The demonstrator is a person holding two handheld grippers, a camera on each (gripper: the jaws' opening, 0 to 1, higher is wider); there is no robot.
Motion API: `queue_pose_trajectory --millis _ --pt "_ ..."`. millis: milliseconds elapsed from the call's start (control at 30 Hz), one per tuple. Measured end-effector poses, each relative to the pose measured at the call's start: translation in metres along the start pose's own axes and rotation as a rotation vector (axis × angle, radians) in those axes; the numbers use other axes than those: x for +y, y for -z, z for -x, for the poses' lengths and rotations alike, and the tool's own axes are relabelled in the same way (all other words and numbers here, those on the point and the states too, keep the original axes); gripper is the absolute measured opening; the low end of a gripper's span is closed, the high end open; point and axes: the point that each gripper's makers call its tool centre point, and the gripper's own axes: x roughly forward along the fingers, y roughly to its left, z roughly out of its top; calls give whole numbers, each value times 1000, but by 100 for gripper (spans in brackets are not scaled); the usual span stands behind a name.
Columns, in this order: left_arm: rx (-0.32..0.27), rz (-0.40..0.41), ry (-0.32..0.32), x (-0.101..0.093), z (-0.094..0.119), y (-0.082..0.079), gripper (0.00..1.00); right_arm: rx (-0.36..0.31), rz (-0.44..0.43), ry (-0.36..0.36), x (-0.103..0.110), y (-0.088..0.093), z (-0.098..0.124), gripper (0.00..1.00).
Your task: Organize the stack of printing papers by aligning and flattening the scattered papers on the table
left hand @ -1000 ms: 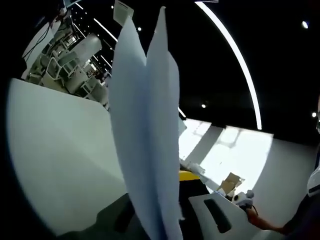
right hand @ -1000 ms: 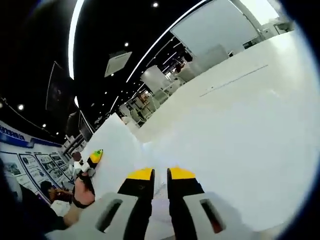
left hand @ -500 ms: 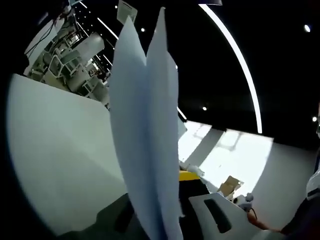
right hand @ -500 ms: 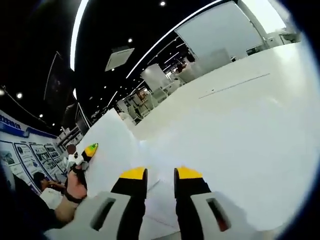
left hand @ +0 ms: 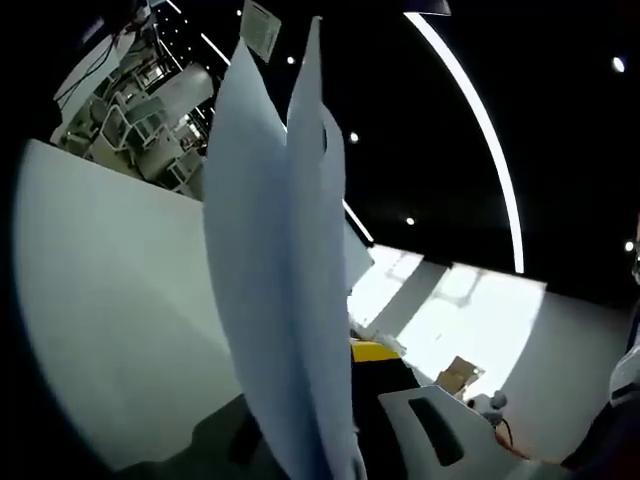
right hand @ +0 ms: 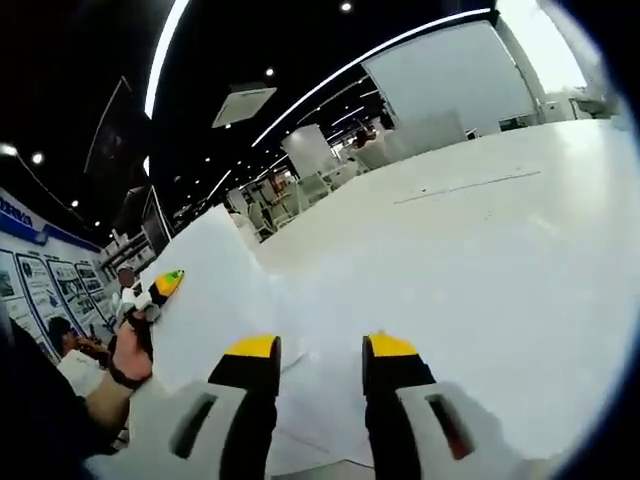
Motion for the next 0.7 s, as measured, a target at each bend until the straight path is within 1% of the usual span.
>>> queue_pose_trajectory --millis 133,267,433,700 --pt "-2 2 -2 1 0 -1 7 0 30 8 -1 -1 -1 34" --pt "-5 4 -4 1 0 -1 7 -2 53 23 -4 -2 -2 44" --pt "-5 5 -5 1 0 -1 7 -1 58 12 -2 -1 -1 45" --pt "-7 6 -6 3 0 -1 7 9 77 44 -10 0 1 52"
